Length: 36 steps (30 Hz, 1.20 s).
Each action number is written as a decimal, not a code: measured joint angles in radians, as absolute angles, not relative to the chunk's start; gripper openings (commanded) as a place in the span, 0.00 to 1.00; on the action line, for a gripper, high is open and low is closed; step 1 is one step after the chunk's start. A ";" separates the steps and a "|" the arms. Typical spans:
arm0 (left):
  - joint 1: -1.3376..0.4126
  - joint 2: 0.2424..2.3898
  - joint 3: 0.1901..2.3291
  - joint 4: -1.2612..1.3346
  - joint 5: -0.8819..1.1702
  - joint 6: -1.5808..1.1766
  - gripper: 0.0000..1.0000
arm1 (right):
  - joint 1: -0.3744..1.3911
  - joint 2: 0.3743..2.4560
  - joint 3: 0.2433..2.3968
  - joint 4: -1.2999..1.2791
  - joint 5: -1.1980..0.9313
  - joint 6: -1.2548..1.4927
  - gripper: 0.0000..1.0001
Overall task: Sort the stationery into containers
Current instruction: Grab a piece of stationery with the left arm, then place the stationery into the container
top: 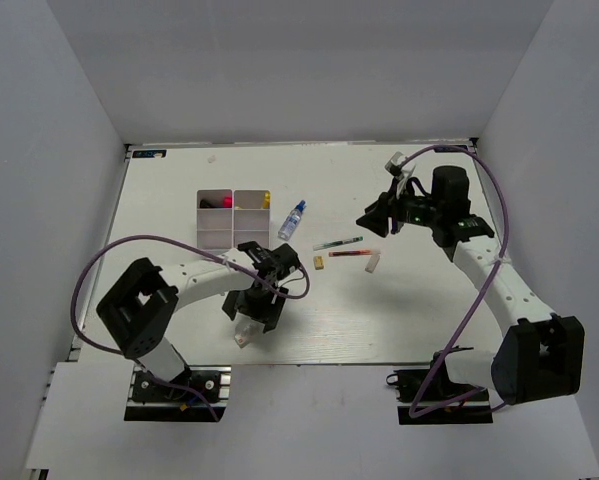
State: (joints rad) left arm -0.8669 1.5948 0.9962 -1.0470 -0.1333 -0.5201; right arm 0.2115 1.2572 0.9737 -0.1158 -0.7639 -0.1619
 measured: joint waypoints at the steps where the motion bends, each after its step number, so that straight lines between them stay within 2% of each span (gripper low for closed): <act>1: -0.875 1.608 0.998 -1.046 -0.139 -0.525 0.86 | 0.205 1.253 0.969 -0.112 -0.772 -0.160 0.52; 6: -0.918 1.687 0.998 -1.042 -0.150 -0.538 0.82 | 0.181 1.248 0.955 -0.096 -0.813 -0.144 0.52; 9: -0.935 1.711 0.999 -1.046 -0.158 -0.543 0.76 | 0.170 1.246 0.950 -0.094 -0.840 -0.135 0.52; 12: -0.947 1.715 0.999 -1.047 -0.166 -0.547 0.66 | 0.160 1.239 0.950 -0.093 -0.865 -0.129 0.52; 16: -0.953 1.729 1.001 -1.047 -0.173 -0.551 0.42 | 0.150 1.224 0.941 -0.083 -0.888 -0.118 0.52; 17: -0.953 1.730 1.001 -1.046 -0.174 -0.548 0.28 | 0.147 1.219 0.937 -0.081 -0.892 -0.115 0.52; 20: -0.955 1.731 1.001 -1.045 -0.176 -0.539 0.12 | 0.141 1.211 0.933 -0.078 -0.901 -0.112 0.52; 21: -0.956 1.731 1.001 -1.045 -0.177 -0.537 0.12 | 0.139 1.209 0.932 -0.078 -0.902 -0.112 0.54; 22: -0.957 1.729 1.002 -1.044 -0.176 -0.535 0.08 | 0.137 1.206 0.931 -0.078 -0.904 -0.113 0.59; 23: -0.958 1.726 1.002 -1.040 -0.176 -0.531 0.08 | 0.137 1.202 0.927 -0.078 -0.905 -0.115 0.69; 24: -0.959 1.718 1.003 -1.030 -0.176 -0.527 0.08 | 0.137 1.198 0.924 -0.080 -0.906 -0.117 0.90; 28: -0.962 1.630 1.058 -0.963 -0.176 -0.498 0.00 | 0.135 1.192 0.918 -0.091 -0.916 -0.158 0.90; 30: -0.956 1.546 1.098 -0.897 -0.185 -0.484 0.00 | 0.135 1.190 0.918 -0.094 -0.916 -0.170 0.84; 33: -0.947 1.435 1.149 -0.789 -0.240 -0.475 0.00 | 0.135 1.190 0.918 -0.096 -0.911 -0.187 0.58; 34: -0.943 1.407 1.165 -0.752 -0.266 -0.476 0.00 | 0.134 1.190 0.918 -0.097 -0.909 -0.191 0.40; 36: -0.933 1.374 1.188 -0.685 -0.337 -0.479 0.00 | 0.134 1.190 0.917 -0.100 -0.903 -0.200 0.22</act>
State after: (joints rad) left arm -0.9333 1.3735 1.1885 -0.6846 -0.3367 -0.4793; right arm 0.1337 1.1904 0.9169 -0.1001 -0.9031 -0.1997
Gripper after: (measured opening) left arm 0.425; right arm 0.375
